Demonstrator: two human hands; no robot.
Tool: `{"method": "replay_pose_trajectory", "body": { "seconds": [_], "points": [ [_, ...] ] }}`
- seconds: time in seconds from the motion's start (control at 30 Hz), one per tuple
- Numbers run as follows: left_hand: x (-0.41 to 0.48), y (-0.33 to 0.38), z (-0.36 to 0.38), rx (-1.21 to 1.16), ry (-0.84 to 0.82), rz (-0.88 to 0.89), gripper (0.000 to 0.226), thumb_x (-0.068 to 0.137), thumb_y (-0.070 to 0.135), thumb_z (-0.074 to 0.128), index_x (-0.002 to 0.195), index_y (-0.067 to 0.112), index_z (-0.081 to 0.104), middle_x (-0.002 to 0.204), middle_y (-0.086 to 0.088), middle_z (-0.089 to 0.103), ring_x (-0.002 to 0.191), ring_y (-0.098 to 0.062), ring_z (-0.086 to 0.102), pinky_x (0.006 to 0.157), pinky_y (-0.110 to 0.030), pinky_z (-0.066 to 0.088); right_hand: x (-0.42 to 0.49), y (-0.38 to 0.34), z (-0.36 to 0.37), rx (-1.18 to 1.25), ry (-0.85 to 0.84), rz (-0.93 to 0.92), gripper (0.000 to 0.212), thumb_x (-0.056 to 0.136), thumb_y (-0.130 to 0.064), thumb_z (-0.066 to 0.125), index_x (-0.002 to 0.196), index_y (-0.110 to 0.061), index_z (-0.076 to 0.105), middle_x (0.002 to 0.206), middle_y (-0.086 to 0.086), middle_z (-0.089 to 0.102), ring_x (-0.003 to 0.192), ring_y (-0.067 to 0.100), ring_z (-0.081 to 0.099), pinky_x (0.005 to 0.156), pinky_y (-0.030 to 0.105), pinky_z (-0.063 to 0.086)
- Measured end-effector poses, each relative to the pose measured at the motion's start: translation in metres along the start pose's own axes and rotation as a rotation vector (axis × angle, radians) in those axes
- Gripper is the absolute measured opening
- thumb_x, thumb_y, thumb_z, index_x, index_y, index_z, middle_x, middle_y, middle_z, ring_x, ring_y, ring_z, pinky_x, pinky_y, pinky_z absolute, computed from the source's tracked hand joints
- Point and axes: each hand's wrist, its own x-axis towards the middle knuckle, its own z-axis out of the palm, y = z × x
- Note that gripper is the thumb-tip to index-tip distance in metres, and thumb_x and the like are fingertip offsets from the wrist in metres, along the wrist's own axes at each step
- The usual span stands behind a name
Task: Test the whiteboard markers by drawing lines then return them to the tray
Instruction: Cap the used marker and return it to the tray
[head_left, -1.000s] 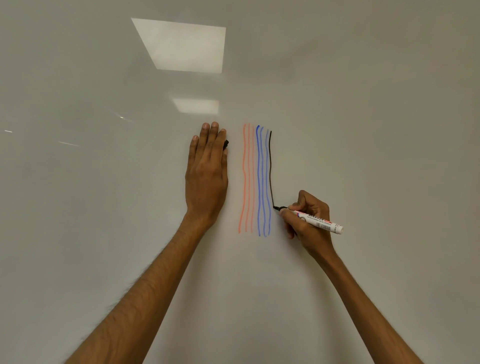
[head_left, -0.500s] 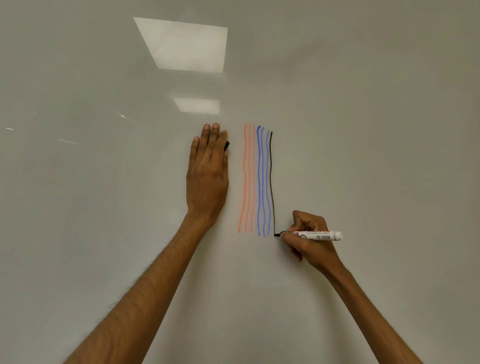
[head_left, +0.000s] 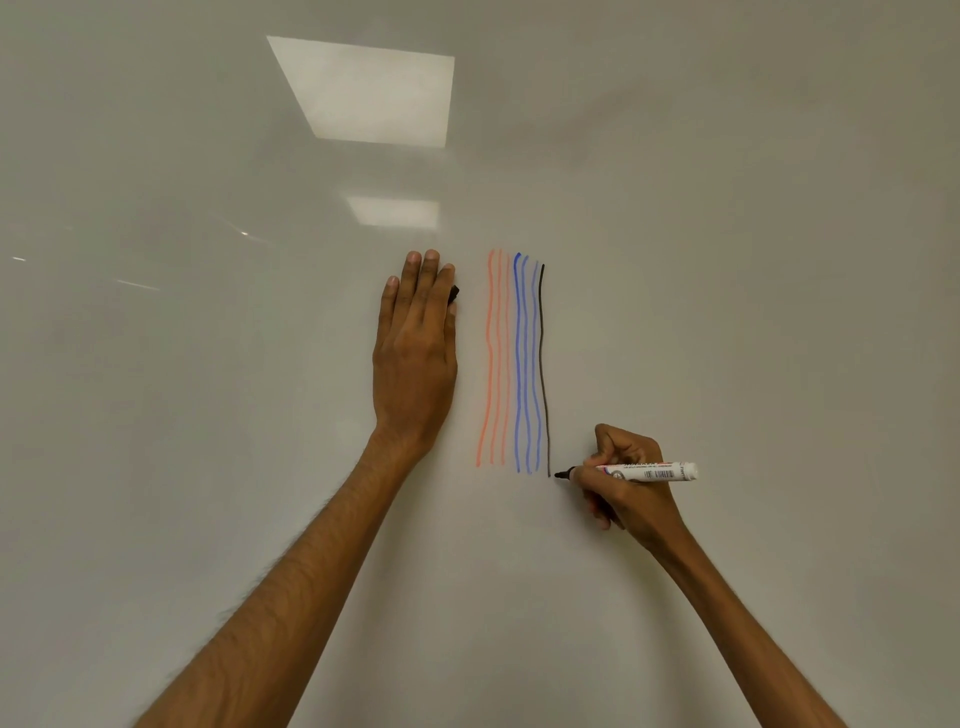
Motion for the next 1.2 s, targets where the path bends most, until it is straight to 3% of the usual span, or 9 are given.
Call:
{"method": "replay_pose_trajectory", "body": {
  "seconds": [0.13, 0.3, 0.57, 0.87, 0.97, 1.2],
  "points": [
    [0.000, 0.000, 0.000, -0.002, 0.002, 0.002, 0.040, 0.107, 0.013, 0.039, 0.145, 0.003, 0.044, 0.154, -0.011, 0.040, 0.148, -0.023, 0.028, 0.124, -0.037, 0.017, -0.001, 0.001, 0.002, -0.009, -0.007, 0.002, 0.036, 0.060, -0.022, 0.069, 0.061, -0.009, 0.035, 0.046, 0.002, 0.046, 0.034, 0.018, 0.041, 0.034, 0.024, 0.036],
    [-0.001, 0.000, 0.000, 0.000, 0.013, 0.004, 0.039, 0.107, 0.013, 0.040, 0.144, 0.003, 0.046, 0.154, -0.012, 0.041, 0.147, -0.023, 0.029, 0.124, -0.035, 0.016, 0.000, 0.002, 0.003, -0.023, 0.015, 0.010, 0.033, 0.067, -0.007, 0.067, 0.060, -0.011, 0.034, 0.045, 0.003, 0.048, 0.034, 0.018, 0.041, 0.035, 0.024, 0.036],
    [-0.002, 0.000, 0.000, -0.003, 0.004, 0.007, 0.040, 0.106, 0.011, 0.043, 0.145, 0.002, 0.045, 0.154, -0.012, 0.040, 0.147, -0.024, 0.029, 0.123, -0.039, 0.019, -0.001, -0.005, 0.005, 0.044, 0.045, 0.027, 0.029, 0.069, -0.004, 0.064, 0.065, -0.007, 0.035, 0.048, 0.016, 0.047, 0.031, 0.019, 0.042, 0.033, 0.017, 0.031],
    [-0.003, -0.001, 0.000, -0.011, 0.004, 0.007, 0.040, 0.106, 0.010, 0.043, 0.144, 0.003, 0.045, 0.153, -0.012, 0.041, 0.147, -0.024, 0.029, 0.124, -0.038, 0.018, 0.008, -0.011, 0.004, 0.064, 0.095, 0.011, 0.032, 0.073, -0.008, 0.066, 0.058, -0.017, 0.040, 0.049, 0.017, 0.055, 0.031, 0.024, 0.046, 0.033, 0.022, 0.034],
    [-0.003, -0.001, -0.001, -0.016, -0.002, 0.003, 0.040, 0.106, 0.010, 0.043, 0.145, 0.003, 0.045, 0.154, -0.012, 0.040, 0.148, -0.024, 0.028, 0.124, -0.039, 0.018, 0.011, -0.011, 0.003, 0.067, 0.099, 0.004, 0.034, 0.076, -0.008, 0.069, 0.063, -0.004, 0.037, 0.051, 0.020, 0.057, 0.032, 0.024, 0.048, 0.032, 0.024, 0.036],
    [-0.003, -0.001, -0.001, -0.014, 0.001, 0.005, 0.040, 0.106, 0.010, 0.043, 0.145, 0.003, 0.045, 0.154, -0.012, 0.040, 0.148, -0.023, 0.028, 0.123, -0.039, 0.019, 0.023, -0.018, 0.003, 0.055, 0.114, -0.033, 0.037, 0.086, 0.009, 0.067, 0.064, -0.003, 0.039, 0.051, 0.018, 0.058, 0.031, 0.023, 0.049, 0.033, 0.021, 0.037]
  ]
}}
